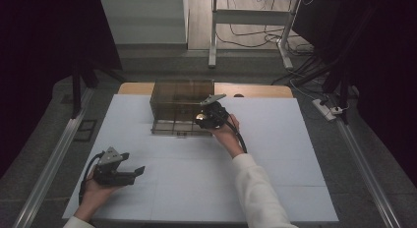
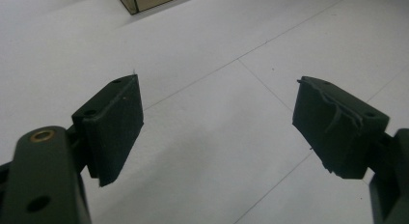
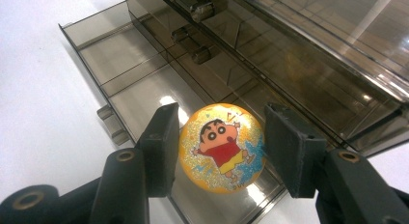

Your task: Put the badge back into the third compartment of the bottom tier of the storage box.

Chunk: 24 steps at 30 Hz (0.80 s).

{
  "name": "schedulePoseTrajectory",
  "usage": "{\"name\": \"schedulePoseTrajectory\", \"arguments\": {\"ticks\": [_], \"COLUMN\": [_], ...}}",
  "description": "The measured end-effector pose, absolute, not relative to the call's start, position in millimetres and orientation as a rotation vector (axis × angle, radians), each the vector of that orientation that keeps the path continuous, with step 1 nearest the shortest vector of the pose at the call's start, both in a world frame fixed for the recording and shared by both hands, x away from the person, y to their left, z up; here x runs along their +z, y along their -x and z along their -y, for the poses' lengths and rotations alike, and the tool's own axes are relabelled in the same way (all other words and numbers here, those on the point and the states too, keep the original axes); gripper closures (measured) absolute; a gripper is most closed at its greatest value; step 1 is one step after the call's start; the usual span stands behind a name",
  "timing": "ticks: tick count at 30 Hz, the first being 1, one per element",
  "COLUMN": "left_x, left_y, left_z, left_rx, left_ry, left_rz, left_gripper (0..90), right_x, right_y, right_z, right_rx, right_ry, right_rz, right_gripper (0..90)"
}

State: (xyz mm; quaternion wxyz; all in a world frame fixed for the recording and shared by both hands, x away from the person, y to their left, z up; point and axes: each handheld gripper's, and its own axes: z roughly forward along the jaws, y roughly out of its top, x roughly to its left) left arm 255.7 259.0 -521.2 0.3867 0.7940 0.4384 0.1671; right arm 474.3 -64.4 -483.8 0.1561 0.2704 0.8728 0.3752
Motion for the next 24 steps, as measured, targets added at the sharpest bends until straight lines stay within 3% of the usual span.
{"name": "schedulePoseTrajectory", "arguments": {"ticks": [10,17,24], "left_x": [-521.5,-521.8,-522.1], "left_y": [-255.7,-255.9,-256.2], "left_z": [-258.7,-258.7,-258.4], "left_rx": [0.427,0.428,0.430], "left_ry": [-2.023,-2.024,-2.025], "left_rz": [-1.119,-1.119,-1.120], "left_gripper": [18.7,18.7,18.7], "right_x": [-483.5,-481.9,-478.1], "right_y": [-473.9,-471.2,-465.3], "right_z": [65.8,68.1,73.3], "right_rx": [1.066,1.075,1.111], "right_ry": [-0.775,-0.776,-0.743], "right_rz": [-2.496,-2.496,-2.510], "right_gripper": [46.6,34.4,31.4]}}
